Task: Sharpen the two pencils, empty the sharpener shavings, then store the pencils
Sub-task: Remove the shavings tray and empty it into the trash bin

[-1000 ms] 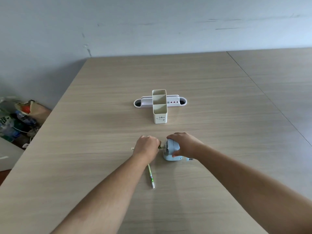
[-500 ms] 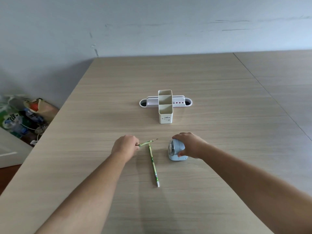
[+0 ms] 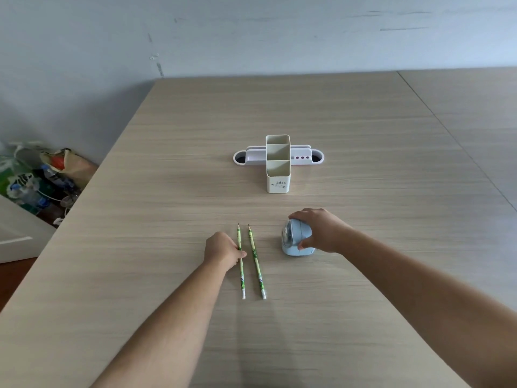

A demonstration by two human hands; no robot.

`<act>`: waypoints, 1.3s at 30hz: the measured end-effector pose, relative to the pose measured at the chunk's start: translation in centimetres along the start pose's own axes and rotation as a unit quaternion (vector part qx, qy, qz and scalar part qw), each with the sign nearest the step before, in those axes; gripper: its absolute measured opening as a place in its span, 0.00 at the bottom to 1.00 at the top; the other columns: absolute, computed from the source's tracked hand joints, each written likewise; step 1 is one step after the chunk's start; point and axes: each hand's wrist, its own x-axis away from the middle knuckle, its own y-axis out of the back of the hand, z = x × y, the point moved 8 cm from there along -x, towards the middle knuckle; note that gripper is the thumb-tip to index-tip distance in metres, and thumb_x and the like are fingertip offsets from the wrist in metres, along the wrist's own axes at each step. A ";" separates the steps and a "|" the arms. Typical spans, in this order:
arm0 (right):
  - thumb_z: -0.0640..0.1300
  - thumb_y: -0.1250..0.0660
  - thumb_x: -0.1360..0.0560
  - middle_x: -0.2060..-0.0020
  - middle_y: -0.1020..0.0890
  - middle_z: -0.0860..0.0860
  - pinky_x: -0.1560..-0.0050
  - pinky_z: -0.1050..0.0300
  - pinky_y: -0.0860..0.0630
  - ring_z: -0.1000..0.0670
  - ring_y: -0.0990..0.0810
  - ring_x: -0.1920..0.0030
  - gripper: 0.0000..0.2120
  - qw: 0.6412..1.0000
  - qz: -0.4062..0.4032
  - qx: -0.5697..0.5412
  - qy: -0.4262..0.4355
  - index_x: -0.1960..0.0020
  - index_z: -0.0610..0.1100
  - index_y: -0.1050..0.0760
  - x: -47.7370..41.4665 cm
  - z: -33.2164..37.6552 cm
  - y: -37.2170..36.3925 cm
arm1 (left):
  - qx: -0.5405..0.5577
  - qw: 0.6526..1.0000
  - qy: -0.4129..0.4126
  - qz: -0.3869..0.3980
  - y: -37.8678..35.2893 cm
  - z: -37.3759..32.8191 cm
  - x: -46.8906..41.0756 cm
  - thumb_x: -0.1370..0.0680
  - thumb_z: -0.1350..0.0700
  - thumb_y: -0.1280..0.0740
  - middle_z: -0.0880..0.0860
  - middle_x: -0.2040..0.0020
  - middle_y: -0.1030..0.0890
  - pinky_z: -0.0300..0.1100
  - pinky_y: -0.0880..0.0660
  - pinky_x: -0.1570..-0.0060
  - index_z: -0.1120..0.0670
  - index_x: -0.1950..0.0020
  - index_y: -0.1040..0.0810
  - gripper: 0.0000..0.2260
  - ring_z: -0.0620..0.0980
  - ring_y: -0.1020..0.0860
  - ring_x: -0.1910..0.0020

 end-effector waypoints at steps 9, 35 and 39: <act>0.44 0.24 0.35 0.38 0.24 0.49 0.41 0.57 0.32 0.47 0.28 0.37 0.35 1.000 -0.004 -0.013 0.002 0.31 0.47 0.32 0.1 0.0 0.1 | -0.055 0.998 -0.018 0.008 -0.4 -0.3 0.6 0.33 0.60 0.21 0.55 0.71 0.20 0.41 0.20 0.58 0.54 0.70 0.26 0.14 0.47 0.23 0.75; 0.41 0.34 0.29 0.47 0.20 0.50 0.52 0.59 0.29 0.46 0.23 0.50 0.25 0.976 -0.008 -0.161 -0.146 0.33 0.48 0.29 3.1 -7.6 -3.3 | -0.305 0.881 -0.352 0.076 -6.7 -14.6 5.2 0.36 0.51 0.21 0.50 0.43 0.20 0.45 0.27 0.49 0.50 0.38 0.24 0.28 0.54 0.24 0.43; 0.43 0.27 0.32 0.40 0.27 0.49 0.48 0.58 0.32 0.48 0.29 0.46 0.39 0.974 -0.026 -0.195 -0.109 0.27 0.58 0.41 1.9 -7.8 -2.2 | -0.301 0.883 -0.354 0.074 -6.7 -14.6 5.2 0.36 0.51 0.21 0.50 0.42 0.20 0.45 0.27 0.47 0.50 0.37 0.24 0.29 0.54 0.24 0.41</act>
